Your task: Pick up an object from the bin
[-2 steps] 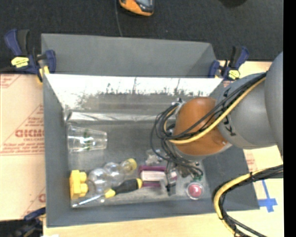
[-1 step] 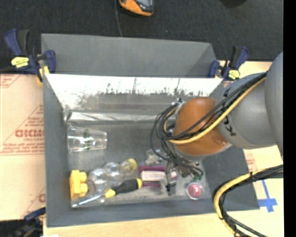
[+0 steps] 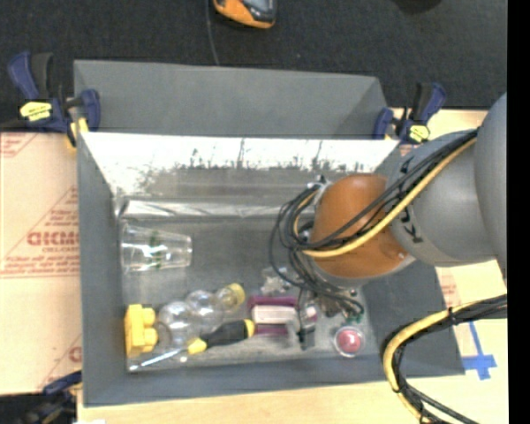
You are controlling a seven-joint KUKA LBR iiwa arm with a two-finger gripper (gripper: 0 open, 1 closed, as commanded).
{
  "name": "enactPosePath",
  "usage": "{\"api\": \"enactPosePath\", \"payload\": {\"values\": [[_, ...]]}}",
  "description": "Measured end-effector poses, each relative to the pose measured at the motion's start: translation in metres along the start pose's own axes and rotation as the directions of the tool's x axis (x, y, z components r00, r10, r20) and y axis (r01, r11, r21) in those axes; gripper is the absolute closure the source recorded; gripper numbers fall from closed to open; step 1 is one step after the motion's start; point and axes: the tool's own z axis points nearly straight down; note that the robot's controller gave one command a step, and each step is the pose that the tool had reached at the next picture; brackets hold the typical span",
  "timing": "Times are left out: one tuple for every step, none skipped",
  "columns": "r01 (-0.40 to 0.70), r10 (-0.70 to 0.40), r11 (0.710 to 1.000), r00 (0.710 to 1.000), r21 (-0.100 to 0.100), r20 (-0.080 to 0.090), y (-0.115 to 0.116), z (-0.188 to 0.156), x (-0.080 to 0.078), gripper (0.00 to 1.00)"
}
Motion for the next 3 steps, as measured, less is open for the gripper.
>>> {"api": "enactPosePath", "payload": {"values": [[0.001, -0.001, 1.0, 1.0, 0.0, 0.0, 0.0, 0.0, 0.0, 1.0], [0.003, -0.003, 1.0, 1.0, 0.0, 0.0, 0.0, 0.0, 0.0, 1.0], [0.003, -0.003, 1.0, 1.0, 0.0, 0.0, 0.0, 0.0, 0.0, 1.0]]}}
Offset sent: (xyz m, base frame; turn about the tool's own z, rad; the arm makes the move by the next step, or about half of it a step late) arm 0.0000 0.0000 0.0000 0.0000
